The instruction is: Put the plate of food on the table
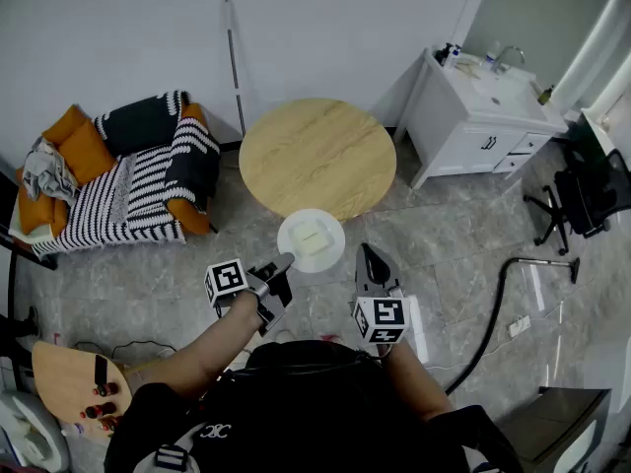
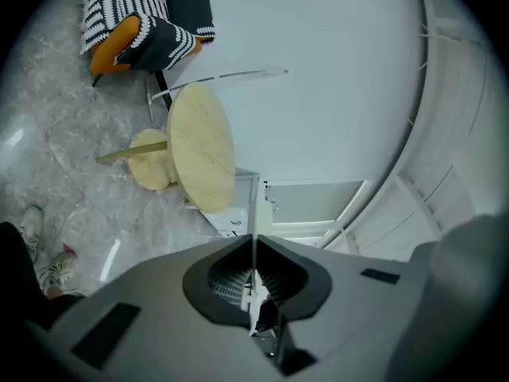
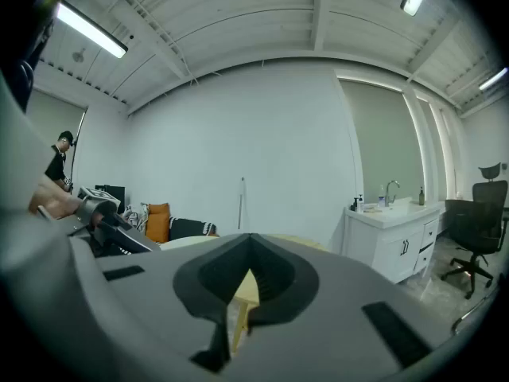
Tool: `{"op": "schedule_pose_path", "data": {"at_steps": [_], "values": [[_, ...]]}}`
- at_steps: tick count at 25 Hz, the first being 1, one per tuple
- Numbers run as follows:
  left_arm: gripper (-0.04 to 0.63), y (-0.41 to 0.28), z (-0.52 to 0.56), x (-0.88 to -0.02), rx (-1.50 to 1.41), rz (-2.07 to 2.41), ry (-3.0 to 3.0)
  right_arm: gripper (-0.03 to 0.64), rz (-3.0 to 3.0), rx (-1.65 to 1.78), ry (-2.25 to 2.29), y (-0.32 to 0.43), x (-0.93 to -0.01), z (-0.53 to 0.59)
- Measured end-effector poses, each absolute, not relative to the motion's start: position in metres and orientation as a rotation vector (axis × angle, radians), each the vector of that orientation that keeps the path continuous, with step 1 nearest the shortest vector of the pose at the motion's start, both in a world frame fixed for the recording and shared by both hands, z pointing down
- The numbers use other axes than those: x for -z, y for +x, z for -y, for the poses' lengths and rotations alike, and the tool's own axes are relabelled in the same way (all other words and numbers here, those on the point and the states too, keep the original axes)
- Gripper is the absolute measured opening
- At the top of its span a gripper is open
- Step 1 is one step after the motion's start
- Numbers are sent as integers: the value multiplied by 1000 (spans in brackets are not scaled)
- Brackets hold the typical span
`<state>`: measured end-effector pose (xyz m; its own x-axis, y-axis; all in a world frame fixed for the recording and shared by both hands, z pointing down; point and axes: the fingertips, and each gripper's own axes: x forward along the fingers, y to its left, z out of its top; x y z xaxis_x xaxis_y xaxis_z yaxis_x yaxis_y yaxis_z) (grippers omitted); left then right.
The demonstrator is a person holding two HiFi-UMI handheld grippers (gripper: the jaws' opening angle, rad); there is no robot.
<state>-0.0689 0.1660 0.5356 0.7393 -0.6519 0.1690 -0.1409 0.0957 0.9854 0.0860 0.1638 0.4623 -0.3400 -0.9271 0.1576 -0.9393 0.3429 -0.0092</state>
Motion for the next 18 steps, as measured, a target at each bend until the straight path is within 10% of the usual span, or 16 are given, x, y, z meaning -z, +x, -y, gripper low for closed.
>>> {"op": "schedule_pose_path", "data": {"at_steps": [18], "values": [[23,-58,-169,-526,448,677,1499,8,2381,-143,1865,107,-469,-151]]}}
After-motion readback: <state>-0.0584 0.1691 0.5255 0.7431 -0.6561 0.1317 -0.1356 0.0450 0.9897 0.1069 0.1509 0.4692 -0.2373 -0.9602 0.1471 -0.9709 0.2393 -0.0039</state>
